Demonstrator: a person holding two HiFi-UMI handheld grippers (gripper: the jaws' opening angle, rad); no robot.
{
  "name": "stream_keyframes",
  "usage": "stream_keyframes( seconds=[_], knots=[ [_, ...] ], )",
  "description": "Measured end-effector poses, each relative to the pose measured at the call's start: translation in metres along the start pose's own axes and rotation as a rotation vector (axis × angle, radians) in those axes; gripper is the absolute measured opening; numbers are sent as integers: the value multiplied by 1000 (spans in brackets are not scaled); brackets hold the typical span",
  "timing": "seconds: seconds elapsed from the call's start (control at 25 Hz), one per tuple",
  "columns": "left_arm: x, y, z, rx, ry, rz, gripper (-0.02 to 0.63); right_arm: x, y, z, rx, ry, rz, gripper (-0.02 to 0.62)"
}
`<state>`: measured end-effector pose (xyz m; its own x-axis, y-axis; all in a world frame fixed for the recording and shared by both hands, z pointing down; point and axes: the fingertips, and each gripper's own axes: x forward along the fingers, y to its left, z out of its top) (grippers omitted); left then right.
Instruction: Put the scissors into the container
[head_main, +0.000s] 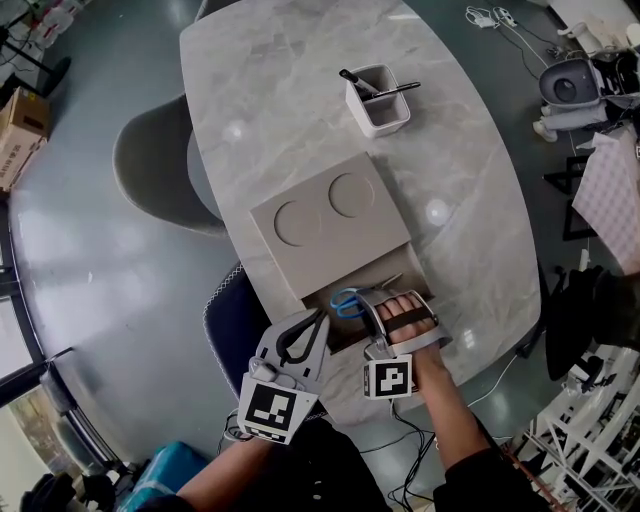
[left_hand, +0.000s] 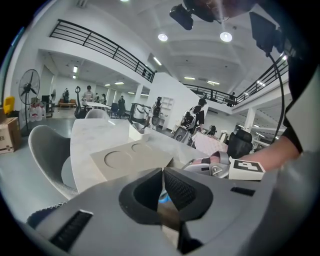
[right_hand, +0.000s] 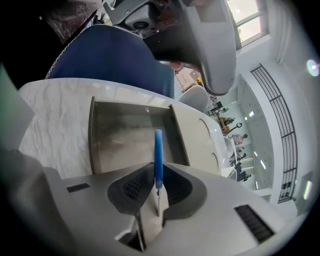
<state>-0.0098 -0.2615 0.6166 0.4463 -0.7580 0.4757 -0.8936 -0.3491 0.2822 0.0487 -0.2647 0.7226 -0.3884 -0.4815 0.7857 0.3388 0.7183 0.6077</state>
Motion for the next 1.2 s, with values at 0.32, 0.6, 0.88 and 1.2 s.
stream_keyframes(
  seconds=[0.32,0.6,0.88,1.2],
  knots=[
    [1,1,-4,-4,9,-4,25,6,2,3,31,-12,38,57],
    [1,2,-7,-15,8,0,25,7,10,3,60,-17,155,113],
    [0,3,-5,-16,8,4,25,9,28,3,75,-13,355,184],
    [-1,4,-3,-12,7,4,25,7,29,8,132,-41,420,215]
  ],
)
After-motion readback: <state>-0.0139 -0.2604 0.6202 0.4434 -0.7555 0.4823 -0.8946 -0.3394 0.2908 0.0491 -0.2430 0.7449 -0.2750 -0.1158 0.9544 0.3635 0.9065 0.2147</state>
